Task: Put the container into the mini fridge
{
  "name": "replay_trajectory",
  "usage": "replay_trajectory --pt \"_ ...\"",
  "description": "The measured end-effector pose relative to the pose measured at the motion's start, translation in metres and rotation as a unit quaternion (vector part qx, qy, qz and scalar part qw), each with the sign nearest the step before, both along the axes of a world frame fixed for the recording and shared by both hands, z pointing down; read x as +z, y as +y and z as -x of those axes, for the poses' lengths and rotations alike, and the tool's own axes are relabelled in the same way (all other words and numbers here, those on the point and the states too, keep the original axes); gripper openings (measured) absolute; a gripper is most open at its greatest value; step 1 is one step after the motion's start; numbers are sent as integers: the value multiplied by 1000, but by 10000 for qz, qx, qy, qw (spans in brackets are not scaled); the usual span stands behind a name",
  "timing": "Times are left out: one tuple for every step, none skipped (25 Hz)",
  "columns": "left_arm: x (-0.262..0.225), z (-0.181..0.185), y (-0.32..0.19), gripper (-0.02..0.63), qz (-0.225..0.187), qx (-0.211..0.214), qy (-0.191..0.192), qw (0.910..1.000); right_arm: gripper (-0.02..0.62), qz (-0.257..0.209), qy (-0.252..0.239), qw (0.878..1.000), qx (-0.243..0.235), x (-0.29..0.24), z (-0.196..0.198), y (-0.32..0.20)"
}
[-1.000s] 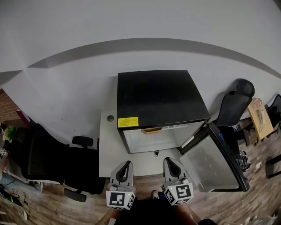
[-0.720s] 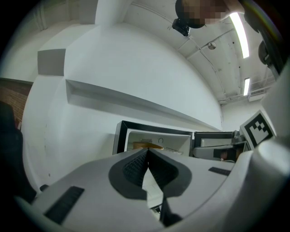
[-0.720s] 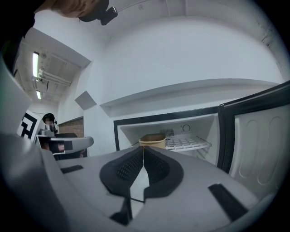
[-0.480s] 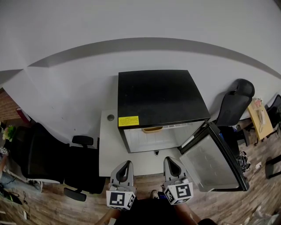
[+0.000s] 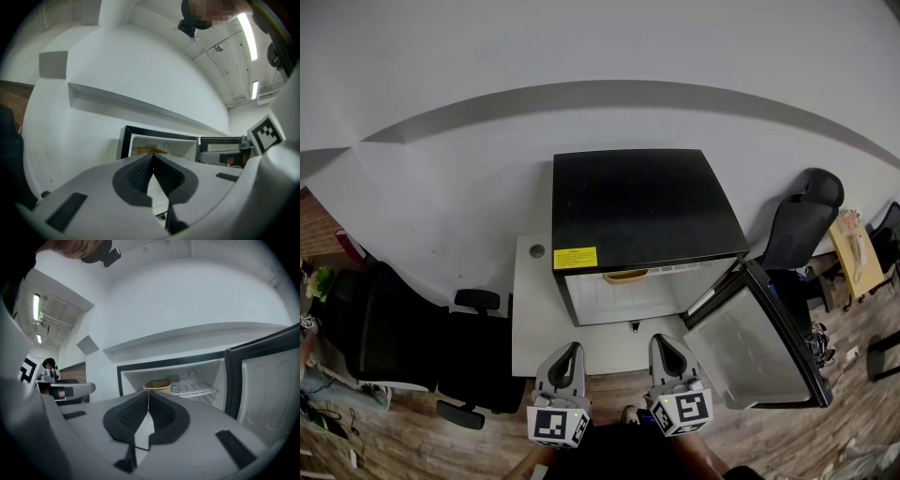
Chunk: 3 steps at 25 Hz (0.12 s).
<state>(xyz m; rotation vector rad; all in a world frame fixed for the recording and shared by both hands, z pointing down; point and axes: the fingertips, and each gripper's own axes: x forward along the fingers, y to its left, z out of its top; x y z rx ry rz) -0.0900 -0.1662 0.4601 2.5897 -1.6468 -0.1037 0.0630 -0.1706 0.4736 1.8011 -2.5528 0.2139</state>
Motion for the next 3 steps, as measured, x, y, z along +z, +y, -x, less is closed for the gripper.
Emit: replay_trajectory --pt "0 0 0 8 -9 8 5 10000 18 1 -21 10000 -8 0 0 0" --pt "1 0 0 8 -20 18 14 10000 18 0 -36 10000 -17 0 1 0" --pt "1 -1 0 8 -32 30 23 10000 18 -1 -47 10000 -25 0 1 0"
